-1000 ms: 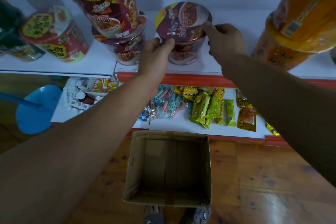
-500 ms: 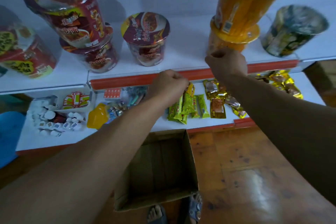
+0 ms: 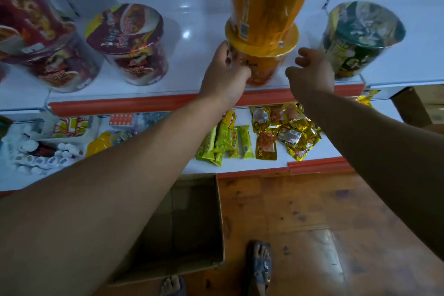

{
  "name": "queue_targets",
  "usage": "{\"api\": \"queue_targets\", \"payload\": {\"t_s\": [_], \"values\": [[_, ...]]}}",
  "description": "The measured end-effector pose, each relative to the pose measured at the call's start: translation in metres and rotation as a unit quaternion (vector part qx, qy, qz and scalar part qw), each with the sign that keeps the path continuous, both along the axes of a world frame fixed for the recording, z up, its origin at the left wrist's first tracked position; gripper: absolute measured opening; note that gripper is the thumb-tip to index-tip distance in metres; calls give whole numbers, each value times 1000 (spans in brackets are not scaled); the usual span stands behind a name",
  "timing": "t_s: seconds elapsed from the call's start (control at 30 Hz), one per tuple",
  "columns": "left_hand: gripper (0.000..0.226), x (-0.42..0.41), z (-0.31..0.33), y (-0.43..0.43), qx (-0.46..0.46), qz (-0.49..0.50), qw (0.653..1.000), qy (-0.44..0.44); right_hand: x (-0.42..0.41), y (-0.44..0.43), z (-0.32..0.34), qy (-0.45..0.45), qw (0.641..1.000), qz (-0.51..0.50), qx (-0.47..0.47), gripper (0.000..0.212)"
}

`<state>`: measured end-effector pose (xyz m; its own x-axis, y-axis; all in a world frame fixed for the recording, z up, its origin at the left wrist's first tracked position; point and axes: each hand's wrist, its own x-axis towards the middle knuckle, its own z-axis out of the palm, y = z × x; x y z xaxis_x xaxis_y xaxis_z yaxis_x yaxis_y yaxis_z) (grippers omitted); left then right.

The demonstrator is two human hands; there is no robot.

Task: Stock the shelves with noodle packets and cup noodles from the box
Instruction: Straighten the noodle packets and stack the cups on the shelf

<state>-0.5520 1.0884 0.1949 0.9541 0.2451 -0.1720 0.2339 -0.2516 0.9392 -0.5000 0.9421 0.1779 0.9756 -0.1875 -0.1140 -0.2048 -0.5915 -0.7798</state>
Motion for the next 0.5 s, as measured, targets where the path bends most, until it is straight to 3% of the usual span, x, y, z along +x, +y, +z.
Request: {"api": "queue_targets", "payload": {"t_s": [0.07,0.17,0.33,0.5], "values": [[57,11,-3,-9,-22,29,999,-17,11,-3,-2,3,998,50,30,54],[21,22,-5,-18,-83,90,992,-36,22,-3,-4,-17,991,100,90,41],[20,46,-4,-6,-114,163,980,-18,31,5,-11,-8,980,119,160,44],[29,39,-17,8,-88,160,982,-39,24,12,-18,11,970,107,218,43]]}}
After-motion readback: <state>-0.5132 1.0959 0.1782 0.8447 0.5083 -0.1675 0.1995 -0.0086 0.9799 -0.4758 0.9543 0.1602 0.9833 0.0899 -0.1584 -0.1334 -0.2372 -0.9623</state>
